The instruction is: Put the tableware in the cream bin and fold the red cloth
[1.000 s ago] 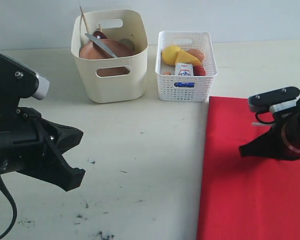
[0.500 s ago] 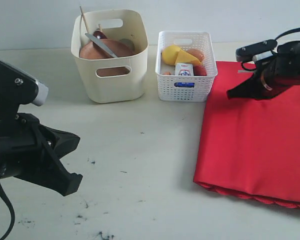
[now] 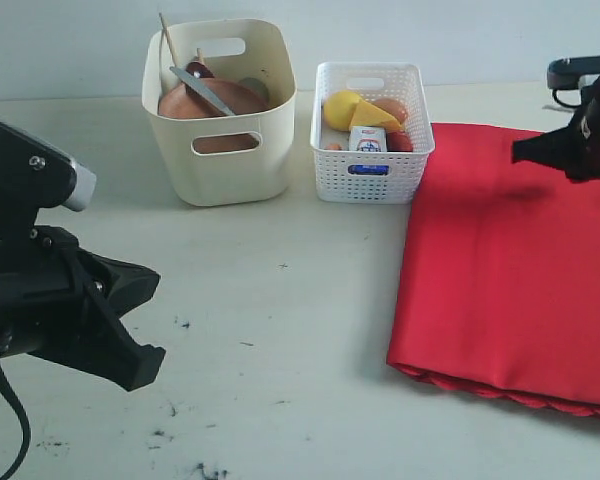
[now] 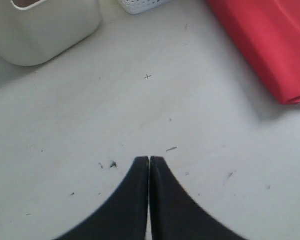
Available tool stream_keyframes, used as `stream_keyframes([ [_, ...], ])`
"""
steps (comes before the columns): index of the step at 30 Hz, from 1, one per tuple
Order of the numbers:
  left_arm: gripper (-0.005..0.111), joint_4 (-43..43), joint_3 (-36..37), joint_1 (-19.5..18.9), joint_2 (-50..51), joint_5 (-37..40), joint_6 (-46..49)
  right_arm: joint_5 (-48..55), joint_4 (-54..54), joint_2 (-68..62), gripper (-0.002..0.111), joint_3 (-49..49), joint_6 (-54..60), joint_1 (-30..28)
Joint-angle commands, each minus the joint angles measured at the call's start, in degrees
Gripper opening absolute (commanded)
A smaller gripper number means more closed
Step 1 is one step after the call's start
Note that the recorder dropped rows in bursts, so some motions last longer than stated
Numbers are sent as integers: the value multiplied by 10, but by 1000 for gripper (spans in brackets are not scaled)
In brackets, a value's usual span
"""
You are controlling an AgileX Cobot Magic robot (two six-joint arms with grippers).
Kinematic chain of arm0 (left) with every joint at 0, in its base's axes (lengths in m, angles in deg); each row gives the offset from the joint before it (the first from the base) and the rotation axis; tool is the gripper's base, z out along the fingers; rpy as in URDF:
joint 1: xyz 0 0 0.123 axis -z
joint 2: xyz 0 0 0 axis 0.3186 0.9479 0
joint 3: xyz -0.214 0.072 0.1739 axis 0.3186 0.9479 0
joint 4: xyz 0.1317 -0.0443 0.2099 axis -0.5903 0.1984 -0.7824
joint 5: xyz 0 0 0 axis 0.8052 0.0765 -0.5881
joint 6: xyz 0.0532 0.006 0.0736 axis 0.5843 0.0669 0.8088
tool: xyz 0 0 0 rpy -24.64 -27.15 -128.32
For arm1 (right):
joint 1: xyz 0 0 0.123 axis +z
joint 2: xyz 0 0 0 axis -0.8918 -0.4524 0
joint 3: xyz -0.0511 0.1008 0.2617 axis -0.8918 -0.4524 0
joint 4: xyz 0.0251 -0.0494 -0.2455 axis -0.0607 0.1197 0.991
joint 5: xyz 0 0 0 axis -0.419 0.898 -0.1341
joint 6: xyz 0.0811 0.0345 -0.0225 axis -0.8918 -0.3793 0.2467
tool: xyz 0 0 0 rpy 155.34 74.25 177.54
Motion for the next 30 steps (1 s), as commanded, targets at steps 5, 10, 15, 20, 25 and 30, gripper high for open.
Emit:
stream_keyframes([
  [5, 3, 2, 3, 0, 1, -2, -9, -74, -47, -107, 0, 70, 78, -24],
  [10, 3, -12, 3, 0, 1, -6, -9, -29, -71, -160, 0, 206, 109, -24],
  [15, 3, -15, 3, 0, 1, -6, -9, 27, -141, -140, 0, 248, 169, -26],
  [20, 3, -17, 3, 0, 1, -6, -9, 57, -147, -85, 0, 203, 177, -44],
  [25, 3, -11, 5, 0, 1, -6, -9, -29, -148, -43, 0, 89, 177, -50],
  [30, 3, -11, 6, 0, 1, -6, -12, -99, -152, -71, 0, 48, 174, -50],
])
